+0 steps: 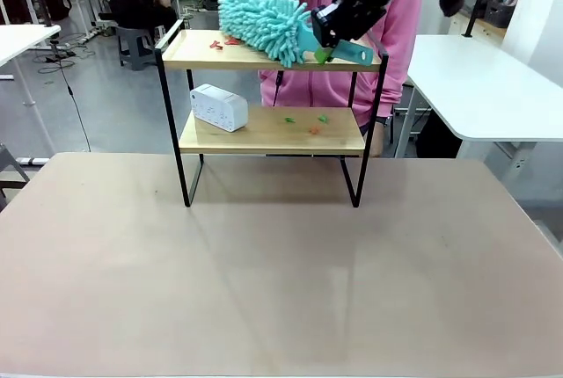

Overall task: Clean the shelf.
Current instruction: Clean the specific tier of the Shelf with the Duster once objects are removed.

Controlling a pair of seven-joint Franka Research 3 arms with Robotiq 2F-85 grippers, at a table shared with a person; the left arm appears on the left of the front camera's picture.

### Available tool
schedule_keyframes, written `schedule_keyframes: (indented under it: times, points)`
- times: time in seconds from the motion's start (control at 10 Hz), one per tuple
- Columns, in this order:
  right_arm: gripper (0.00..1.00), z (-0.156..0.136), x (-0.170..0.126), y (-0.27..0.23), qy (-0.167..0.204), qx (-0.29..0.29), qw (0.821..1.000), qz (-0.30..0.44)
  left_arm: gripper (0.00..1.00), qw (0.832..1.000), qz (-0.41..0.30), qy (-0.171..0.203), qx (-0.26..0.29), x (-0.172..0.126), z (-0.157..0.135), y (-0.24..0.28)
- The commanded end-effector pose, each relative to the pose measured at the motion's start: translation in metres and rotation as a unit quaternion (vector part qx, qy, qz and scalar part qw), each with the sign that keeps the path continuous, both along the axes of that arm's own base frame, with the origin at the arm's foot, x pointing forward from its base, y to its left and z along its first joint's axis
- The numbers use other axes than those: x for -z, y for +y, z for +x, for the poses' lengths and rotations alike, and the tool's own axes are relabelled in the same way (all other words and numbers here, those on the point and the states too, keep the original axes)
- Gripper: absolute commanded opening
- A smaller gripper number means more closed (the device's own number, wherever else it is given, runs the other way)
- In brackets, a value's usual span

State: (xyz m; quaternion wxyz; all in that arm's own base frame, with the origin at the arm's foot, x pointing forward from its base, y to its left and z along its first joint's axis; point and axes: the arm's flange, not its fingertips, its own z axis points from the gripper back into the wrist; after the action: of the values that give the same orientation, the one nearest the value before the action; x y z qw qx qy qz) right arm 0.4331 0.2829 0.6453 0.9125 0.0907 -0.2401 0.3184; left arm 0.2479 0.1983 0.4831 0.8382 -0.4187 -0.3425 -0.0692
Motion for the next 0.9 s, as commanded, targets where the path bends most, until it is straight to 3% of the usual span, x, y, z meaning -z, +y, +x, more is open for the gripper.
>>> schedule_keyframes:
  times: [0.0,0.3,0.6,0.8]
  points:
    - [0.12,0.011,-0.015,-0.024,0.040,-0.100,0.994,0.003,1.00,1.000,0.000,-0.011,0.004,-0.001,0.000,-0.002]
    - [0.12,0.002,-0.033,-0.052,0.071,-0.198,0.976,0.054,1.00,1.000,0.000,-0.011,0.004,-0.001,0.000,-0.002]
    - [0.12,-0.024,-0.030,-0.082,0.160,-0.320,0.932,0.058,1.00,1.000,0.000,-0.011,0.004,-0.001,0.000,-0.002]
    - [0.12,-0.033,-0.036,-0.100,0.157,-0.332,0.925,0.100,1.00,1.000,0.000,-0.011,0.004,-0.001,0.000,-0.002]
